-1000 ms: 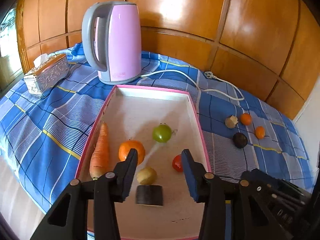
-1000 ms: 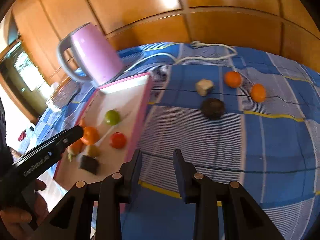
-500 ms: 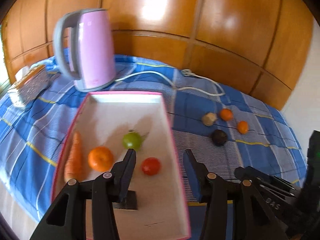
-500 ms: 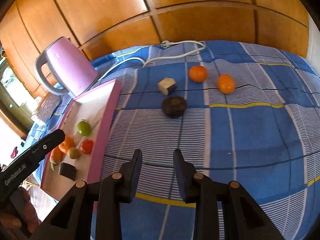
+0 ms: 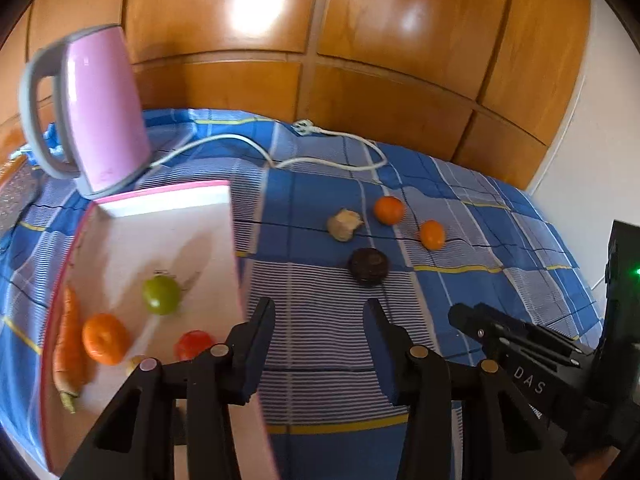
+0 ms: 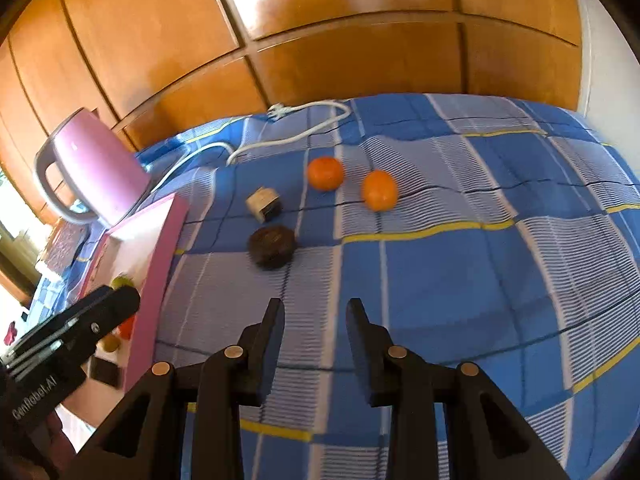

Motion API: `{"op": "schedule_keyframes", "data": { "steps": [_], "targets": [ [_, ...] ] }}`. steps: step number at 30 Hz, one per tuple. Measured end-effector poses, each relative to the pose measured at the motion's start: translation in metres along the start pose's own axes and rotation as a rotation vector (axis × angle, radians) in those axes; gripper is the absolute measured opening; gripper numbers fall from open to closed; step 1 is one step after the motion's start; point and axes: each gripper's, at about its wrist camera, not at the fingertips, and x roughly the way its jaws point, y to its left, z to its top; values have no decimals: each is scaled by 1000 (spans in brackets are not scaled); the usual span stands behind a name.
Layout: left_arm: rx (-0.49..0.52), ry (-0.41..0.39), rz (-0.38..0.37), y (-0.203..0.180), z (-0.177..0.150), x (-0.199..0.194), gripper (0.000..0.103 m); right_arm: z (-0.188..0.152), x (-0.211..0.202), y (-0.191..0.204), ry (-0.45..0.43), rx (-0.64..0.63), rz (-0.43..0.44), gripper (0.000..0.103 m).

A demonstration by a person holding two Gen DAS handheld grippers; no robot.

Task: Organize fruits
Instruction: 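Withdraw both tools from the tray toward the remaining produce, then grasp the dark round disc with the left tool while the right tool grasps an orange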

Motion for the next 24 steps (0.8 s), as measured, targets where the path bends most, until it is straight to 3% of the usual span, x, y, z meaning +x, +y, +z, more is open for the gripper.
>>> {"op": "schedule_keyframes", "data": {
  "steps": [15,21,24],
  "targets": [
    [26,76,-19,-40,12,55,48,15,22,-29,27,22,-54,32],
    [21,84,-28,-47,20,75,60,23,30,-40,31,28,-68,32],
    [25,96,-19,-49,22,88,61,29,34,-46,33,38,-70,32]
  ]
}}
